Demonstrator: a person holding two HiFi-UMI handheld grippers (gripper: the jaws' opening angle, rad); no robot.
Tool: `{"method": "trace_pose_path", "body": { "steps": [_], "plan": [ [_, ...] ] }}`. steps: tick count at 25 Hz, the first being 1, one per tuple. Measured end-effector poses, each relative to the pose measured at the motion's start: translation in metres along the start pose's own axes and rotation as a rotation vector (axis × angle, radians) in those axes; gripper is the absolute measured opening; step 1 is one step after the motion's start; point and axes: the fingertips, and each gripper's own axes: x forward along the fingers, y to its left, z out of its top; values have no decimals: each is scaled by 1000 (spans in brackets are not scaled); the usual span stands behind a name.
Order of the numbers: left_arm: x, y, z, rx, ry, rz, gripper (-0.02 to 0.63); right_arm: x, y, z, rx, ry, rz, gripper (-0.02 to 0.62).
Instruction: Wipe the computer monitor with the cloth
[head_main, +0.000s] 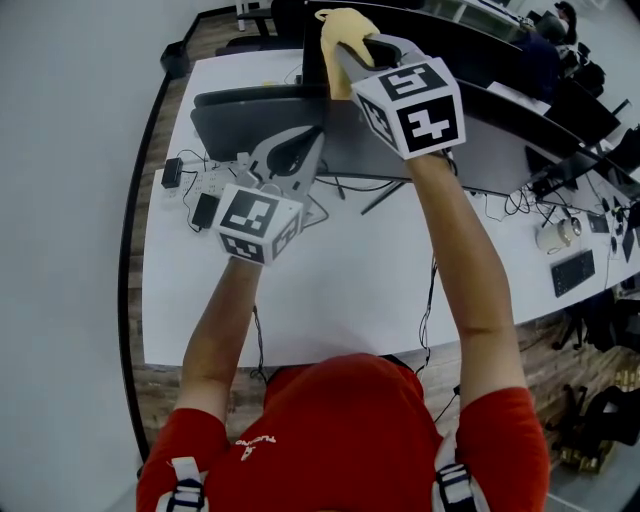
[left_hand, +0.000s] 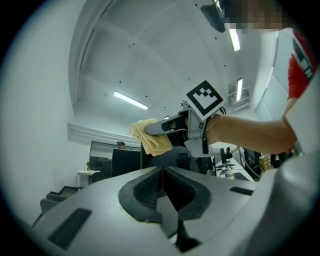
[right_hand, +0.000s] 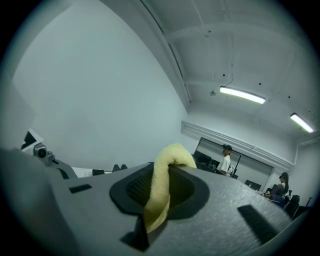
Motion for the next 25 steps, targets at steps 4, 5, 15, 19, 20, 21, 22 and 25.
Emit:
{"method": "trace_pose_path", "body": {
  "steps": [4,5,15,19,20,21,22,25],
  "plan": [
    [1,-1,0,-3,-6,-10,11,-7,-6,-5,-5,11,-15,60],
    [2,-3,-1,-4,-6,-13,11,-9,-9,-7,-5,15,-18,60],
    [21,-30,-4,6,1,-39,11,-39,-48,-34,28,31,-51,60],
    [36,-47,-6,9,8,-30,11,-57,-69,-51,40,29,-49,60],
    [40,-53,-6,9,9,-27,11,-62,-75,-55,42,29,-48,60],
    [45,-59,-6,11,10,-24,11,-68,-82,-60,44,28,-46,60],
    [50,-65,-6,14,11,-21,11,-73,-90,-64,46,27,-45,60],
    [65,-83,-8,20,18,-13,11,-90,-112,-79,53,22,-46,60]
  ]
}}
